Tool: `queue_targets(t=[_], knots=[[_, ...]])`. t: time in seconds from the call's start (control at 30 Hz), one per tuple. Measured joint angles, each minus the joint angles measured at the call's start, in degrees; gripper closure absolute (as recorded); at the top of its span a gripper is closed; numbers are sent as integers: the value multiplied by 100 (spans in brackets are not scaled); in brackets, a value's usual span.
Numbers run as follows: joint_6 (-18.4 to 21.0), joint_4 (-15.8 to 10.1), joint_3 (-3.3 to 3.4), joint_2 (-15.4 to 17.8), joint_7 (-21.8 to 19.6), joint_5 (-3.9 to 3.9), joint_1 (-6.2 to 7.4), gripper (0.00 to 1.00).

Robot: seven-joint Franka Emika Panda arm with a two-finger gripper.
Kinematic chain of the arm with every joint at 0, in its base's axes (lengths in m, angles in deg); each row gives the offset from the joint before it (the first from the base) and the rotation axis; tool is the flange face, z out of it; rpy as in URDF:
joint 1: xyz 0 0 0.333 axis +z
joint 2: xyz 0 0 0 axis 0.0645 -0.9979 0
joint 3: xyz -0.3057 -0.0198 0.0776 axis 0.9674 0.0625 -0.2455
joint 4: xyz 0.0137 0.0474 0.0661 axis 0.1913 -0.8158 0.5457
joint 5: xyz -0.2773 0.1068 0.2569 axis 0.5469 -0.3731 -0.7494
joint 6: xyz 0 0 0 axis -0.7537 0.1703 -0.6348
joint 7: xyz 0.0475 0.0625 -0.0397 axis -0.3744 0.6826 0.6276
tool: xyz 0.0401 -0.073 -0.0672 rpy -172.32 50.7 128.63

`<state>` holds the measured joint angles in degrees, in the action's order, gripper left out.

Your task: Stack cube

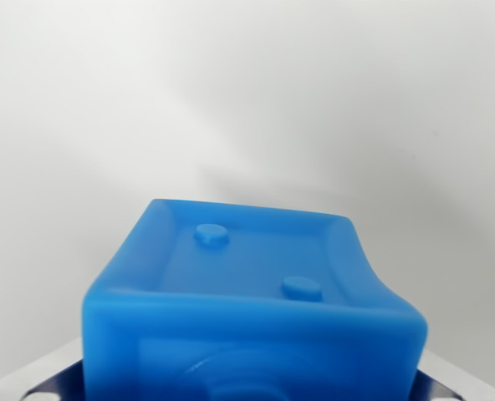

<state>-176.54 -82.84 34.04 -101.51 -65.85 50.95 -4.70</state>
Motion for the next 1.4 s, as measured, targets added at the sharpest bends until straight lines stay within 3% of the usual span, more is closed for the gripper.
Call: queue_targets(t=[0.97, 1.4], knots=[[987, -96, 0, 1116, -2, 0, 2, 100], [1019, -65, -9, 1101, -405, 0, 250, 100]])
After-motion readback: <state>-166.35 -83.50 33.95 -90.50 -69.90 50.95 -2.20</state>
